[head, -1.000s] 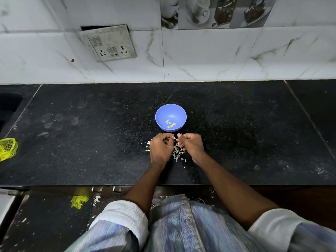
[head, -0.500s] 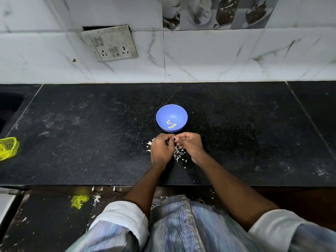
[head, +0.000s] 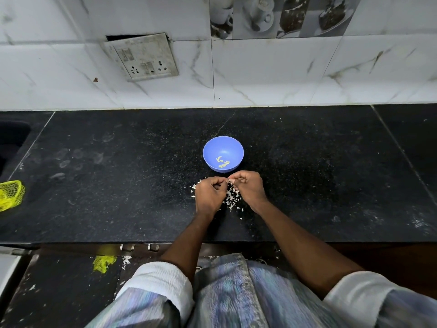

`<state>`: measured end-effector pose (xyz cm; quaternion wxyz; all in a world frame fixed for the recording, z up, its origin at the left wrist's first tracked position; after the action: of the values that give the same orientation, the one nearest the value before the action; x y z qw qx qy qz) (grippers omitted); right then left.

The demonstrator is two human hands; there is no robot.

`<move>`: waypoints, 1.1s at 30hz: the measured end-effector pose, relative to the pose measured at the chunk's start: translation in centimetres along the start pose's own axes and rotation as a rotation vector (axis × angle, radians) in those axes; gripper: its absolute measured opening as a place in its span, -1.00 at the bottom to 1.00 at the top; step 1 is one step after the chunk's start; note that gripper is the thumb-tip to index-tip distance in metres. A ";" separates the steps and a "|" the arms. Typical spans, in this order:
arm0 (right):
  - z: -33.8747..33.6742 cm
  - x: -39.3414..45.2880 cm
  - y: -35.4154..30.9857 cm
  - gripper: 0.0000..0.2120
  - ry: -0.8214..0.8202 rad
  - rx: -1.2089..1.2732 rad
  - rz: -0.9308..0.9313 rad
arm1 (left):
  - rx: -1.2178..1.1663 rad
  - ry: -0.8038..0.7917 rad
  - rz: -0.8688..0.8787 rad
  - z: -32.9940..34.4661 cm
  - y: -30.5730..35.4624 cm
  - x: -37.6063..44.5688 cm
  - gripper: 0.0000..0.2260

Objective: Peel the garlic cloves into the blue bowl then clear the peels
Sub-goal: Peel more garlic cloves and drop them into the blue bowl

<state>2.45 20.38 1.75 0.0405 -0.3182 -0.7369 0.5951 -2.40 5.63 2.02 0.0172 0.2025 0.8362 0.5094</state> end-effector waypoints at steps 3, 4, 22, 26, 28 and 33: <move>0.1 0.1 0.1 -0.89 -0.001 -0.049 -0.009 | 0.000 -0.018 -0.012 0.1 -0.4 0.0 -0.93; 0.2 0.2 0.2 -0.89 0.003 -0.060 -0.011 | 0.004 -0.029 -0.014 0.2 -0.4 0.0 -0.92; 0.0 0.4 0.0 -0.89 0.033 -0.073 0.022 | 0.053 -0.071 0.076 0.6 -1.0 0.4 -0.89; -0.1 0.3 0.0 -0.90 0.035 -0.090 0.019 | 0.051 -0.079 0.091 0.5 -0.8 0.4 -0.89; -0.1 0.3 0.0 -0.90 0.026 -0.105 0.015 | 0.065 -0.095 0.102 0.5 -0.7 0.5 -0.90; -0.1 0.3 0.1 -0.90 0.032 -0.110 0.020 | 0.138 -0.136 0.147 0.7 -0.7 0.5 -0.78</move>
<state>2.29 20.64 1.60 0.0291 -0.3368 -0.7645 0.5488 -2.95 6.13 1.16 0.0226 0.2979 0.8490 0.4358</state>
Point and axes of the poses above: each hand's wrist, its own x-axis towards the middle knuckle, its own z-axis out of the palm, y = z × x, the point moved 3 cm from there along x, towards the middle knuckle, and after that the axes turned 9 degrees about z, right-handed, at the moved point
